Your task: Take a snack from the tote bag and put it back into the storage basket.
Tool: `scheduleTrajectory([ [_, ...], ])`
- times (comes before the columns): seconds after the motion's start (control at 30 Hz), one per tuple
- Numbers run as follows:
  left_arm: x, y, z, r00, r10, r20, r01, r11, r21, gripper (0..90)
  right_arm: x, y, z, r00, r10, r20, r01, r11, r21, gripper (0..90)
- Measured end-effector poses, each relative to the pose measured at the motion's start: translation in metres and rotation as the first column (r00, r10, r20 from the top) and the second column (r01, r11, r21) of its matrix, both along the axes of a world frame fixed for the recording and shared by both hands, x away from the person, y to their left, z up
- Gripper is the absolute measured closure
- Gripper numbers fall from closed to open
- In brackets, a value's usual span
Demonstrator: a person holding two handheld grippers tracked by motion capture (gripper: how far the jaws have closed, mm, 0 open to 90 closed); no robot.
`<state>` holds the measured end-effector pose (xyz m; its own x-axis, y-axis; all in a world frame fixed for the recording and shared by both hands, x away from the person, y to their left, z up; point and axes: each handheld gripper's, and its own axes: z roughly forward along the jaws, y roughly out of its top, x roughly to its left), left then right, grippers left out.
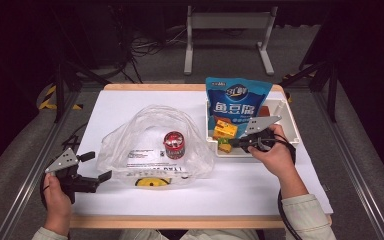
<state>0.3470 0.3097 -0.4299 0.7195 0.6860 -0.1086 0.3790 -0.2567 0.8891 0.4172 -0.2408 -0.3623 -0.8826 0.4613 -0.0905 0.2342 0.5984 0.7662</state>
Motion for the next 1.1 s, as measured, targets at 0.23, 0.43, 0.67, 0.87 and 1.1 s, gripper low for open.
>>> scheduleTrajectory([
  [0.23, 0.001, 0.000, 0.000, 1.0000, -0.003, 0.002, 0.003, 1.0000, -0.003, 0.6, 0.003, -0.002, -0.010, 0.9997, -0.013, -0.020, 0.013, 0.9999, -0.009, 90.0],
  [0.43, 0.001, 0.000, -0.001, 1.0000, -0.005, 0.002, 0.005, 1.0000, -0.004, 0.6, 0.006, 0.001, -0.019, 0.9994, -0.018, -0.030, 0.017, 0.9994, -0.031, 89.9],
  [0.67, 0.002, 0.001, -0.001, 1.0000, -0.004, 0.002, 0.004, 1.0000, -0.004, 0.6, 0.010, 0.000, -0.027, 0.9983, -0.042, -0.040, 0.041, 0.9985, -0.037, 89.9],
  [0.87, 0.001, 0.001, -0.001, 1.0000, -0.003, 0.001, 0.003, 1.0000, -0.006, 0.6, 0.013, 0.000, -0.033, 0.9973, -0.057, -0.047, 0.055, 0.9976, -0.041, 89.7],
  [1.1, 0.001, 0.001, -0.001, 1.0000, -0.001, 0.000, 0.001, 1.0000, -0.005, 0.6, 0.015, 0.000, -0.037, 0.9965, -0.071, -0.045, 0.069, 0.9964, -0.049, 89.9],
])
